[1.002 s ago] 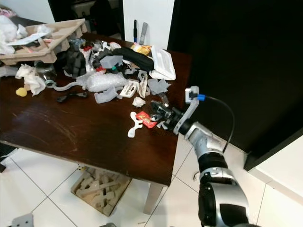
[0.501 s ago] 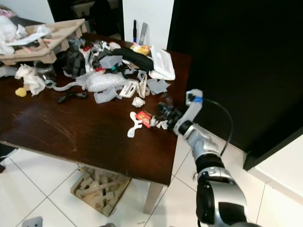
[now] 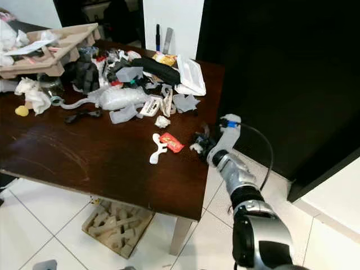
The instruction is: Picking trash to rubbish bin
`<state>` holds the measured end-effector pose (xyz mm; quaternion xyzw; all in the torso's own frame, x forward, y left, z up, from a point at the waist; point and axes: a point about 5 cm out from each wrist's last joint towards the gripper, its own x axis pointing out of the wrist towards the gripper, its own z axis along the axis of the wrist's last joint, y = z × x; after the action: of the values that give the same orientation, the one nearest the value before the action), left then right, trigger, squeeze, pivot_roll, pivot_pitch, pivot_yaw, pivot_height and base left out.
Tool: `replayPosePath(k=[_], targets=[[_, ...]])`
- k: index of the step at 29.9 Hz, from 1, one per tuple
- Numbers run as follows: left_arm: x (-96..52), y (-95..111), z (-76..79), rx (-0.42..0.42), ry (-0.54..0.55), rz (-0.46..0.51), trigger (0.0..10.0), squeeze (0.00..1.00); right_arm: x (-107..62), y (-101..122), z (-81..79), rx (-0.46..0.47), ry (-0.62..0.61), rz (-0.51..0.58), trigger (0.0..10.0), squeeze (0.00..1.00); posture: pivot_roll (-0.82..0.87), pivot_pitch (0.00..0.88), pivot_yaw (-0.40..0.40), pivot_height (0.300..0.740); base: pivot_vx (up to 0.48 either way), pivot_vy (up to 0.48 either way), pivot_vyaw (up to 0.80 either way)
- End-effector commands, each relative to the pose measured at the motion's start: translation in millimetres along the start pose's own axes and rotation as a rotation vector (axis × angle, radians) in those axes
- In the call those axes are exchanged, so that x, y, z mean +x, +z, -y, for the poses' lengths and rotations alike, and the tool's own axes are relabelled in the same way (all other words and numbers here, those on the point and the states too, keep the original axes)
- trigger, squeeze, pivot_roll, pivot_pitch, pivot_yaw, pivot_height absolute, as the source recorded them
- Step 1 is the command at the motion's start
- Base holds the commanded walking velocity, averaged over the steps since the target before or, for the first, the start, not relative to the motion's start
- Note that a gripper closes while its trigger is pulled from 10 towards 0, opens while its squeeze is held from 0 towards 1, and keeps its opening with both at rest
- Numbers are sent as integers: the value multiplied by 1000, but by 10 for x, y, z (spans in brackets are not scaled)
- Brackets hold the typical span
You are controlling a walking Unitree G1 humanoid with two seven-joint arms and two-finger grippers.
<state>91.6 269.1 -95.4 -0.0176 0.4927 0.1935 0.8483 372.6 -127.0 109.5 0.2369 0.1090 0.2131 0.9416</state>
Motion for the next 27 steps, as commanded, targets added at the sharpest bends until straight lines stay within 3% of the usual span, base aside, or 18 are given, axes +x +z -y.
replayPosePath(k=[1,7,20,21,22,23,24,25,26,27], targets=[[-28,-138,48,10,-17,-45,10000,0,-36,-199,6,-16,3,-81,0,0,203,98,-86,740,0,0,0],[-44,-193,30,13,-14,-61,10000,0,-11,-457,-186,-63,108,-177,0,0,195,111,-82,740,0,0,0],[-41,-189,42,15,-18,-62,10000,0,-3,-528,-236,-102,107,-181,0,0,196,128,-80,740,0,0,0],[-41,-187,44,20,-20,-63,10000,0,1,-495,-250,-82,126,-155,4627,0,195,128,-78,740,0,0,0],[-41,-187,44,20,-20,-63,10000,0,1,-495,-250,-82,126,-155,4627,0,195,128,-78,740,0,0,0],[-40,-187,42,24,-21,-64,10000,0,3,-456,-265,-53,151,-125,10000,31,195,128,-78,740,0,0,0],[-40,-187,42,24,-21,-64,10000,0,3,-456,-265,-53,151,-125,10000,31,195,128,-78,740,0,0,0],[-40,-184,38,27,-21,-64,10000,0,5,-398,-276,-29,174,-84,10000,729,197,132,-77,740,0,0,0],[-40,-185,30,30,-21,-65,10000,0,2,-329,-281,-9,200,-41,10000,1000,197,132,-77,740,0,0,0],[-40,-185,25,30,-20,-65,10000,0,0,-276,-281,1,216,-11,10000,1000,197,132,-76,740,0,0,0]])
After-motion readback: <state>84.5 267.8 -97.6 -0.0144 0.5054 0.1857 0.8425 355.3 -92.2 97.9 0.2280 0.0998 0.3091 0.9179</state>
